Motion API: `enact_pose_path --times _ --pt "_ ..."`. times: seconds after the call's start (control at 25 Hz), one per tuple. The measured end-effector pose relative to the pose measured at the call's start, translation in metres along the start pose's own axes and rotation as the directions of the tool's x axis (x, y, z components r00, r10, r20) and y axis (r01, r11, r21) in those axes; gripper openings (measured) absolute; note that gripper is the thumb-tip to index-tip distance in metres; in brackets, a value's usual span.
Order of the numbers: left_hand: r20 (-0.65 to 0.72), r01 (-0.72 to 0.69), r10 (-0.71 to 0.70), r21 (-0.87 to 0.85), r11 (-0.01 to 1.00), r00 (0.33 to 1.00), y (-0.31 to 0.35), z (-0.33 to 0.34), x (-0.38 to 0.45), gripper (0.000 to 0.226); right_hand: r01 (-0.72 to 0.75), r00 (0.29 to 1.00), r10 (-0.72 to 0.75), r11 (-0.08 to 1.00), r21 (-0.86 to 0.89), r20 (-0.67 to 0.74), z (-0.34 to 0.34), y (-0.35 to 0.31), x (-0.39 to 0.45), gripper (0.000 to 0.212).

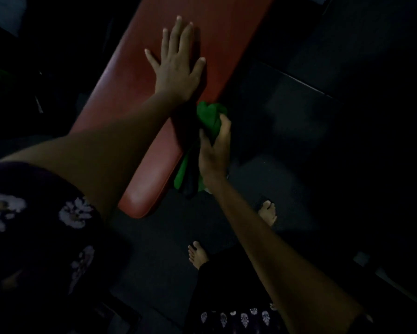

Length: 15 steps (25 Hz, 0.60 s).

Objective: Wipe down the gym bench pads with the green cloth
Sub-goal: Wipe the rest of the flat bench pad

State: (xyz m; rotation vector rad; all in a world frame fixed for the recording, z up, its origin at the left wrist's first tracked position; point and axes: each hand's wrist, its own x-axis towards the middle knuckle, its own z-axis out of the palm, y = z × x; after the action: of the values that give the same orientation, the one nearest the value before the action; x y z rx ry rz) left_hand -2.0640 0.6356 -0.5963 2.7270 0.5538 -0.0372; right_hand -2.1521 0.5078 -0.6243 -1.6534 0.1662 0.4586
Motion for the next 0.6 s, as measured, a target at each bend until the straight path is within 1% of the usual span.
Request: enact_pose_path --times 0.04,0.12,0.16,0.28,0.32,0.36,0.44,0.48,0.52,0.6 --pt "-0.006 0.000 0.000 0.035 0.999 1.000 0.000 0.003 0.006 0.060 0.012 0.999 -0.013 1.000 -0.021 -0.045 -0.004 -0.005 0.021 0.047" --pt "-0.032 0.021 -0.018 0.102 0.995 0.999 -0.002 0.010 0.014 0.058 0.054 0.996 -0.057 0.997 -0.053 -0.063 -0.007 -0.007 0.040 0.052" --pt "-0.047 0.033 -0.028 0.114 0.993 0.998 -0.002 0.013 0.015 0.057 0.048 0.998 -0.050 0.997 -0.056 -0.041 -0.007 -0.003 0.036 0.054" --pt "-0.106 0.054 -0.045 0.090 0.994 0.993 -0.002 0.016 0.013 0.054 0.013 0.998 -0.013 1.000 0.008 0.054 -0.007 0.008 0.015 0.054" --pt "-0.118 0.057 -0.047 0.084 0.995 0.992 -0.002 0.017 0.014 0.054 0.025 0.999 -0.025 0.999 0.021 0.039 -0.010 0.001 0.026 0.054" --pt "-0.123 0.056 -0.046 0.081 0.995 0.991 -0.003 0.017 0.014 0.053 0.044 0.999 -0.044 0.999 0.009 -0.029 -0.013 -0.009 0.046 0.055" --pt "-0.131 0.056 -0.044 0.085 0.995 0.990 -0.005 0.020 0.015 0.053 0.070 0.986 -0.080 0.995 -0.073 -0.148 -0.023 -0.034 0.101 0.052" --pt "-0.136 0.055 -0.043 0.088 0.995 0.990 -0.005 0.021 0.015 0.053 0.068 0.980 -0.087 0.991 -0.112 -0.178 -0.028 -0.046 0.125 0.050" --pt "-0.140 0.054 -0.042 0.088 0.995 0.989 -0.005 0.022 0.015 0.053 0.064 0.978 -0.089 0.989 -0.134 -0.188 -0.031 -0.054 0.138 0.048" --pt "-0.145 0.052 -0.040 0.082 0.995 0.989 -0.004 0.022 0.014 0.055 0.092 0.975 -0.120 0.985 -0.148 -0.187 -0.030 -0.050 0.132 0.049"
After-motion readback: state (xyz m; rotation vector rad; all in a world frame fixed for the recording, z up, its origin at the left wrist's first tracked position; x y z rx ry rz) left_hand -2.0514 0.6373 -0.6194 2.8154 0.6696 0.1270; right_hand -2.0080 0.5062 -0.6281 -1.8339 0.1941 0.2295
